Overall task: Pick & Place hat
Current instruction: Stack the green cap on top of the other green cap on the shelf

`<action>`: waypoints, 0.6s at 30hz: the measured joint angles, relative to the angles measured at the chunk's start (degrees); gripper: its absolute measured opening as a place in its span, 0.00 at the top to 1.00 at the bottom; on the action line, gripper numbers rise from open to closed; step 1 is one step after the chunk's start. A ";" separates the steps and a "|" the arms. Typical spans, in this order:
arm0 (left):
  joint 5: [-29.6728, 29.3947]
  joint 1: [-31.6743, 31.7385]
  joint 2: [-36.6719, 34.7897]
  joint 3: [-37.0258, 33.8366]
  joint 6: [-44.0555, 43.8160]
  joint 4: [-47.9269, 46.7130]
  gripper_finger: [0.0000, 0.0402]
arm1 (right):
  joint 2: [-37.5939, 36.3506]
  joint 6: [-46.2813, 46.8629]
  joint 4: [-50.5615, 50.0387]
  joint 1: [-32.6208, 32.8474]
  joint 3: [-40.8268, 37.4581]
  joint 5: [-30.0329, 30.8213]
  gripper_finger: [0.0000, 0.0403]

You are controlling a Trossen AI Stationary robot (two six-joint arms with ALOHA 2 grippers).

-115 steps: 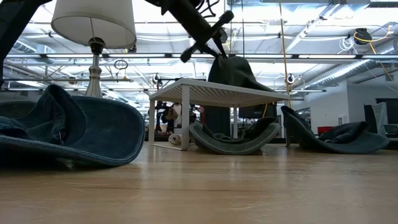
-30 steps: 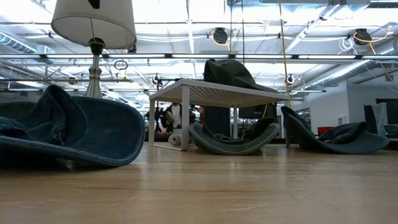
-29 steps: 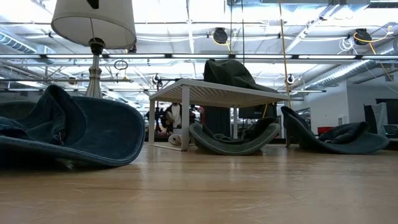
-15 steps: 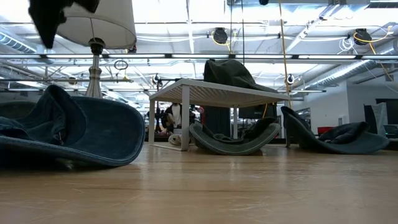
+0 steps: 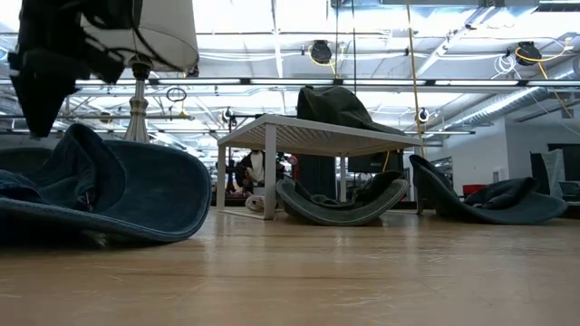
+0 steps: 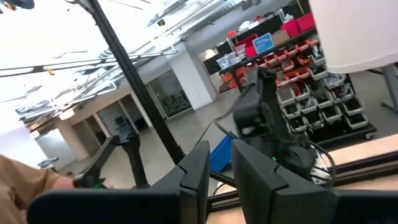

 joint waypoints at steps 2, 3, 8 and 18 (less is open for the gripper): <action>0.00 0.60 0.01 -1.99 1.26 1.55 0.41 | 0.02 -0.22 0.04 0.71 0.00 -0.04 0.85; -0.03 0.99 0.00 -2.86 2.05 2.49 0.41 | 0.02 -0.24 0.03 1.06 0.00 -0.03 0.85; 0.87 2.90 0.02 -5.31 6.11 8.77 0.41 | 0.02 -0.29 0.03 2.32 0.00 -0.03 0.85; 5.74 5.08 0.13 -5.31 10.98 10.97 0.44 | 0.02 -0.58 0.05 4.65 0.00 -0.02 0.85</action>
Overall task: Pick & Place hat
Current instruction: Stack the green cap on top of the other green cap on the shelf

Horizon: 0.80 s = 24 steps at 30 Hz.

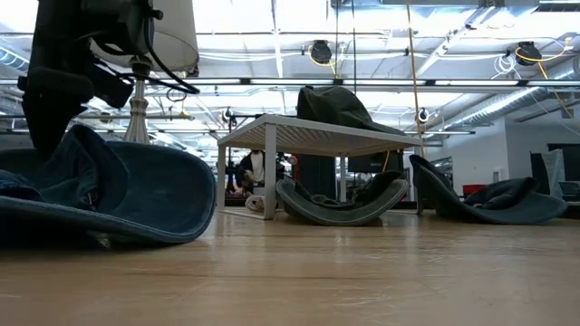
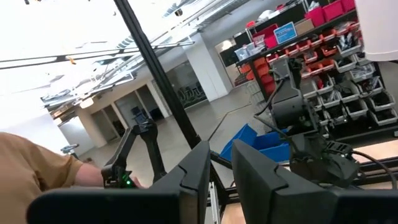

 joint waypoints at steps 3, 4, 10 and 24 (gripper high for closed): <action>1.08 0.20 0.02 0.00 0.31 0.44 0.52 | 0.00 -1.51 0.04 0.42 0.00 0.24 0.85; 1.21 0.20 0.02 0.00 0.33 0.81 0.55 | -0.01 -1.92 0.18 0.52 0.00 0.28 0.85; 1.28 0.20 0.02 0.00 -0.30 1.27 0.83 | -0.02 -2.72 1.02 0.59 0.00 0.37 0.85; 1.72 0.67 0.03 3.84 -6.44 -3.00 0.98 | -0.02 -1.77 1.98 0.58 0.00 0.26 0.85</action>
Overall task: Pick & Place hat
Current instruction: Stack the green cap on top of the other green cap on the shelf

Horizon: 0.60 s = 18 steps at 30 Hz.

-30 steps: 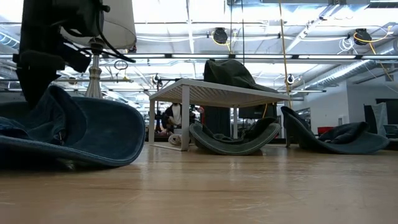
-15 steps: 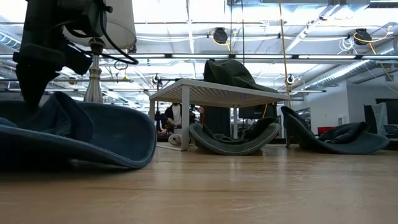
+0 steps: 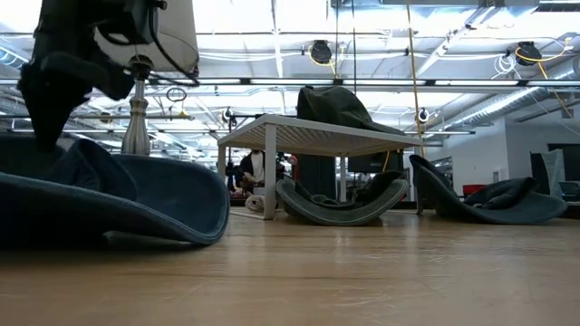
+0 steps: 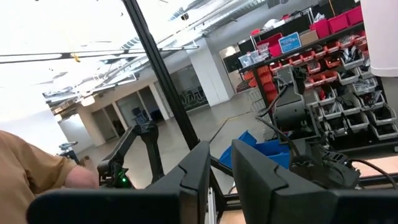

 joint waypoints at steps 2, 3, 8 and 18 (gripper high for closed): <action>-1.58 -0.15 -0.01 2.50 -0.14 -1.83 0.99 | 0.00 1.51 0.85 0.00 0.00 -0.02 0.85; -2.31 -0.30 -0.01 3.90 -0.15 -2.81 0.99 | 0.00 2.42 1.57 0.00 0.00 -0.04 0.85; -4.60 -0.30 -0.01 11.83 -0.07 -7.54 0.99 | 0.00 7.68 6.79 0.00 0.00 -0.40 0.82; -7.47 -1.21 -0.01 28.87 0.00 -12.24 0.99 | -0.02 20.25 9.45 -0.03 0.00 -2.04 0.50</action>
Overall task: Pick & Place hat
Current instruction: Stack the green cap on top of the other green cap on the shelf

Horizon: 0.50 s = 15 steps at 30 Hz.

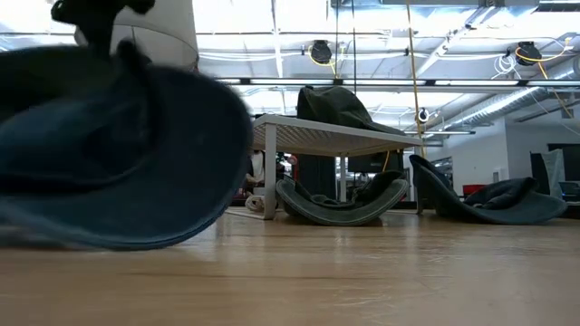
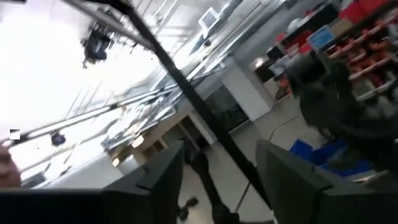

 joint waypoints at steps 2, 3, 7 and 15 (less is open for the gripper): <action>-1.82 -0.79 0.00 3.28 -0.56 -0.35 0.99 | 0.00 -2.51 -0.14 0.01 0.00 -1.37 0.47; -2.61 -1.19 0.00 4.70 -0.88 -0.32 0.99 | 0.00 -3.95 -0.26 0.01 0.00 -1.47 0.46; -4.90 -3.01 0.00 9.46 -2.84 -0.30 0.99 | 0.00 -7.83 -0.21 0.05 0.00 -1.50 0.45; -7.47 -8.08 0.00 15.01 -5.55 -0.04 0.99 | 0.00 -13.90 -0.28 0.03 0.00 -1.44 0.47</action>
